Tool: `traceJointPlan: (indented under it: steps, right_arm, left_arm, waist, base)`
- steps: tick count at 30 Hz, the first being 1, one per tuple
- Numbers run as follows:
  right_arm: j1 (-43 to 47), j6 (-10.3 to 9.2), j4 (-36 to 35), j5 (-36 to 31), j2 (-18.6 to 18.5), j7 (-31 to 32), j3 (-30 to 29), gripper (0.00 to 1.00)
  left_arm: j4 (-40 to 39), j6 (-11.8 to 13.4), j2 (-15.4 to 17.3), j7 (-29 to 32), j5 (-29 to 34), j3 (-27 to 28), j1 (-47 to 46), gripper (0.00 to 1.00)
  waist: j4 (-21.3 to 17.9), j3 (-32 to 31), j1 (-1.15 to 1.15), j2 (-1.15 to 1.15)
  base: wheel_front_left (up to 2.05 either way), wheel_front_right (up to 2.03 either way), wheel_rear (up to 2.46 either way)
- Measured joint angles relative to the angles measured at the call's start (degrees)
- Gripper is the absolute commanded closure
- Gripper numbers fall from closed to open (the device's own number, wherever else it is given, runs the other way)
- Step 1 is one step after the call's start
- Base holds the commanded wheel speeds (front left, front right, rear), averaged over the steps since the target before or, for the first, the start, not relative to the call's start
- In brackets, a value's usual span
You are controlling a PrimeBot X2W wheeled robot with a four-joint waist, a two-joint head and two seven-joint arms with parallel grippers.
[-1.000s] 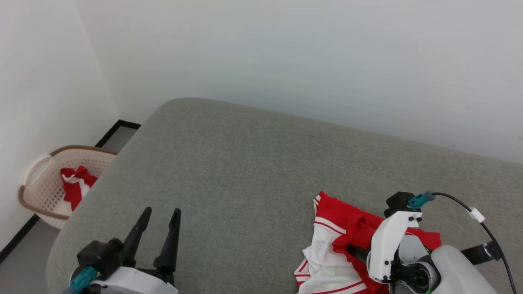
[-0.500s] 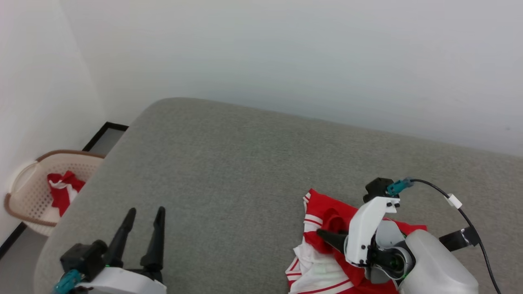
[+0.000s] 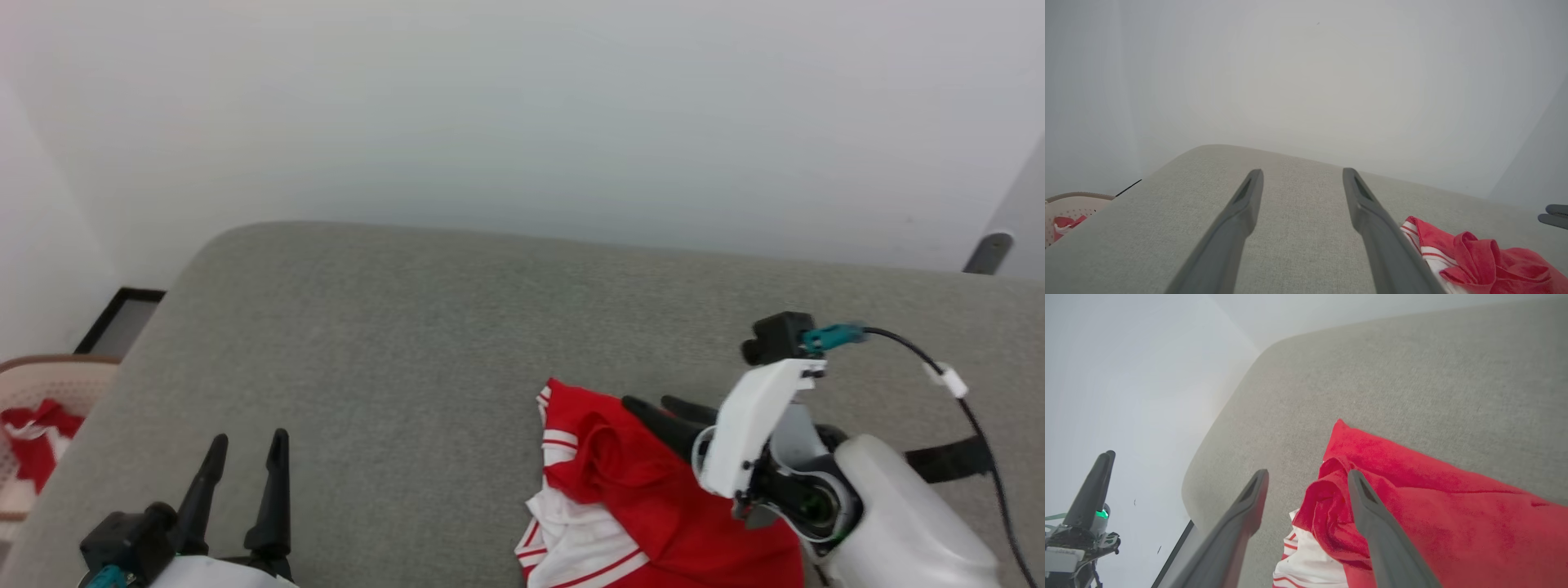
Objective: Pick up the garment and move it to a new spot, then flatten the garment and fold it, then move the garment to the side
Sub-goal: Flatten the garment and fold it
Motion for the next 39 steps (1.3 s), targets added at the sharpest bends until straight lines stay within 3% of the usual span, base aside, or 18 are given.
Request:
traceJointPlan:
  steps: [13,22,28,39]
  right_arm:
    - [6.61,0.0,-8.01,-1.1,-11.46,-15.0,0.1,0.0]
    - [11.22,0.0,-9.38,-5.14,-17.38,-29.81,-2.77,0.0]
    - [15.02,0.01,-9.26,-7.26,-19.0,-36.09,-5.27,0.0]
    - [22.21,0.01,-10.85,-13.0,-18.85,-39.39,-11.78,0.0]
  left_arm:
    - [-1.01,0.0,-0.78,0.0,2.7,1.68,1.75,0.0]
    - [-1.91,0.0,-1.12,0.0,5.22,3.58,3.98,0.0]
    - [-2.65,0.0,-0.86,0.0,5.83,4.04,5.12,0.0]
    - [-3.77,0.0,0.12,0.0,7.32,4.9,6.77,0.0]
  waist:
    - [-5.51,-0.58,0.0,0.0]
    - [-8.76,-0.9,0.0,0.0]
    - [-10.37,-1.08,0.0,0.0]
    - [-11.1,-1.5,0.0,0.0]
  base:
    - [0.0,0.0,0.0]
    - [0.0,0.0,0.0]
    - [0.0,0.0,0.0]
    - [0.0,0.0,0.0]
